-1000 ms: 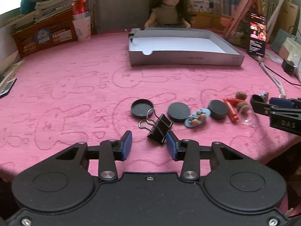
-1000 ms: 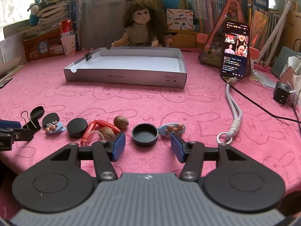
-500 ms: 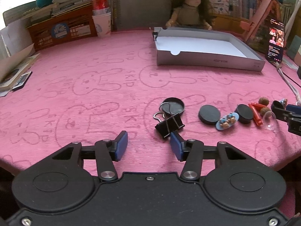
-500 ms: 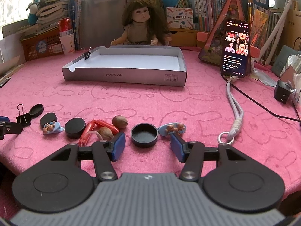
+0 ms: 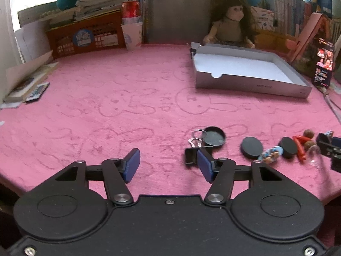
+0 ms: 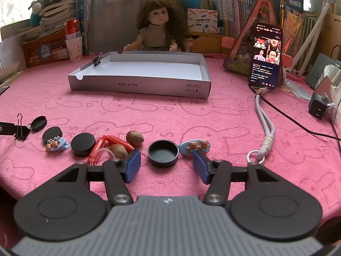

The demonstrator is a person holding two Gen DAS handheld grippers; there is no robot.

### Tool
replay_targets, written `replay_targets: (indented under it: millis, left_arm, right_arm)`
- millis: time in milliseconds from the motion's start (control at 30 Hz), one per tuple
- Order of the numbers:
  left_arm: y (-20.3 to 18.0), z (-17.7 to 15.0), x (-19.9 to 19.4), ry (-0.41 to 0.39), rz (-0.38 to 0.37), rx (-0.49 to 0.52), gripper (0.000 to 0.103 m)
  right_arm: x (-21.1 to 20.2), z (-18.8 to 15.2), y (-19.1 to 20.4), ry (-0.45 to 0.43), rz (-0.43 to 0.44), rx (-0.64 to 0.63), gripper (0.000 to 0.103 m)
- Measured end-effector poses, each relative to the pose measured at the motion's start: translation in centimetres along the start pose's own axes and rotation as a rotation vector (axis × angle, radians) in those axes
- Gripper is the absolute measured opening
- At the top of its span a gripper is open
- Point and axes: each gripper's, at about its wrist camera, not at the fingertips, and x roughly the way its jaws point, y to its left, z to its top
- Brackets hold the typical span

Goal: Organize rigid objects
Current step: 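Grasp the black binder clip with the left gripper while the right gripper grasps the black lid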

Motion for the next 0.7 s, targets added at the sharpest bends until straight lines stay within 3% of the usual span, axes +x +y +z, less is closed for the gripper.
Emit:
replay_targets:
  millis: [233, 400, 700]
  left_arm:
    - [-1.1, -0.6, 0.1, -0.006, -0.031, -0.081, 0.060]
    - [-1.4, -0.8, 0.3, -0.015, -0.038, -0.181, 0.054]
    - [-2.7, -0.8, 1.0, -0.032, 0.013, -0.161, 0.045]
  right_arm:
    - [-0.1, 0.0, 0.0, 0.000, 0.000, -0.002, 0.069]
    - [-0.2, 0.0, 0.1, -0.001, 0.002, -0.001, 0.071]
    - [-0.3, -0.2, 0.2, -0.003, 0.004, 0.005, 0.072]
